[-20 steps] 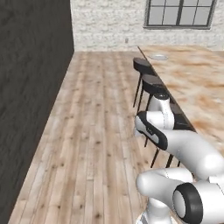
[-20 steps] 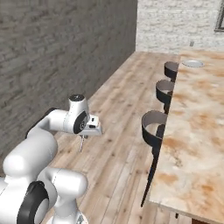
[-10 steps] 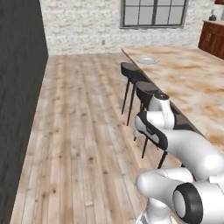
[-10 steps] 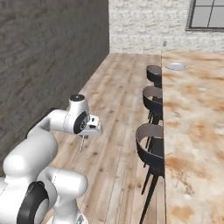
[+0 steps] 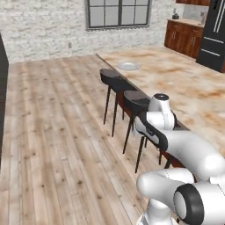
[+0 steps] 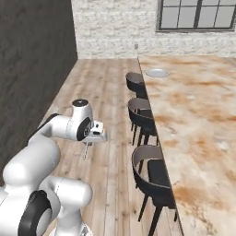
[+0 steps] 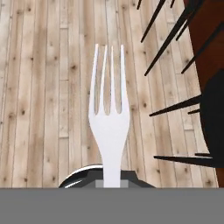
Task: Take the fork and place it on the left side of the plate. Then take the spoon and place it on the right side of the plate. Make sure they're directly next to the plate.
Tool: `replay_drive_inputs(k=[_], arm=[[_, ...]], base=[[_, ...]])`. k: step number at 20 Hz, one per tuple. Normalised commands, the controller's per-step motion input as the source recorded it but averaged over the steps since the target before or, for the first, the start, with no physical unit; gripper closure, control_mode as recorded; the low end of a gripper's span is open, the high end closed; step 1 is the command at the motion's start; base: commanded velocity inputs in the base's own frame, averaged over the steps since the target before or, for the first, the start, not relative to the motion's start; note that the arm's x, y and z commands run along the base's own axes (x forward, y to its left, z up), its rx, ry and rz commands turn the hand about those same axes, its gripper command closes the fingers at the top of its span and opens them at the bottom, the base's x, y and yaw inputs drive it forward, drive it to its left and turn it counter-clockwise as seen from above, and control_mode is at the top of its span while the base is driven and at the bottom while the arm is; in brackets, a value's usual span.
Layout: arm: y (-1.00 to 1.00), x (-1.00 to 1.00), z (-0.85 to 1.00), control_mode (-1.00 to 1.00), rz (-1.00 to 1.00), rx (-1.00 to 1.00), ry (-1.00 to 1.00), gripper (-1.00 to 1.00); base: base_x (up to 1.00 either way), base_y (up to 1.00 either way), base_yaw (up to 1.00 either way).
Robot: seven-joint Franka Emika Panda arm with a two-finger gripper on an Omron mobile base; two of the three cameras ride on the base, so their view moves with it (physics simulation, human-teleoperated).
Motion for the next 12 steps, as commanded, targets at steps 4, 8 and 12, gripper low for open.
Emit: replay_drive_inputs(k=[4,8,12], arm=[[0.00,0.00,0.00,1.00,0.00,0.00,0.00,1.00],[0.00,0.00,0.00,1.00,0.00,0.00,0.00,1.00],[0.00,0.00,0.00,1.00,0.00,0.00,0.00,1.00]], base=[[0.64,0.55,-0.28],[0.57,0.71,-0.11],[0.56,0.74,-0.10]])
